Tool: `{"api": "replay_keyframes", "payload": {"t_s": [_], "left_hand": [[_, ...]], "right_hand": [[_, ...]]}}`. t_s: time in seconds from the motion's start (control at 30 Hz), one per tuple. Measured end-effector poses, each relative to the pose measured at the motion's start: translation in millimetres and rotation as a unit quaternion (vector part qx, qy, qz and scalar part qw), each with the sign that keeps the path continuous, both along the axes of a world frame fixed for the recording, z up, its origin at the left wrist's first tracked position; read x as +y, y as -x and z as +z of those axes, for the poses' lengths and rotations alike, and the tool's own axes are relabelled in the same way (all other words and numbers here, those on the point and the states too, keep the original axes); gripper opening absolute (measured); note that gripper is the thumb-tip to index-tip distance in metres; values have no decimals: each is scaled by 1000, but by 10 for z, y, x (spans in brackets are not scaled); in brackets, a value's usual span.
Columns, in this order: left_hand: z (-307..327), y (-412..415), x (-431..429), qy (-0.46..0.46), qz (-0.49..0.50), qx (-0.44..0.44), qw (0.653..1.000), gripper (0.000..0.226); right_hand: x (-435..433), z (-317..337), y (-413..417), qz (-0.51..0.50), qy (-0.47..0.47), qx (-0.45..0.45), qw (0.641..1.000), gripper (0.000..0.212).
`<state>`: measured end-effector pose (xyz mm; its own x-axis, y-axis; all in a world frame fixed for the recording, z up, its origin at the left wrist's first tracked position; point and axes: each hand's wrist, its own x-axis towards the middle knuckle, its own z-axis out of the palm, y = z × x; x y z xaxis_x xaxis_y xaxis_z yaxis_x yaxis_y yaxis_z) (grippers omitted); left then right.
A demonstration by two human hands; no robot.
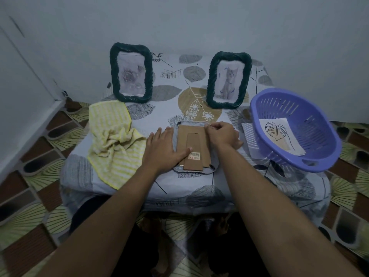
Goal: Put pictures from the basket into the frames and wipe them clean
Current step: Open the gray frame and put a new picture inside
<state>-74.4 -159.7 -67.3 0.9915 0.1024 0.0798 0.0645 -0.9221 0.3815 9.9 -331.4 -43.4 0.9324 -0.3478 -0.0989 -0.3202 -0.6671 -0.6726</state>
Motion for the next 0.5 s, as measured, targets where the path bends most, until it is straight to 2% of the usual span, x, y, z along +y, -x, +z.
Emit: {"api": "replay_keyframes", "payload": {"t_s": [0.1, 0.5], "left_hand": [[-4, 1, -2, 1, 1, -6, 1000, 102], [13, 16, 1, 9, 5, -9, 1000, 100]], "right_hand": [[-5, -27, -6, -2, 11, -13, 1000, 20], [-59, -33, 14, 20, 25, -30, 999, 20]]}}
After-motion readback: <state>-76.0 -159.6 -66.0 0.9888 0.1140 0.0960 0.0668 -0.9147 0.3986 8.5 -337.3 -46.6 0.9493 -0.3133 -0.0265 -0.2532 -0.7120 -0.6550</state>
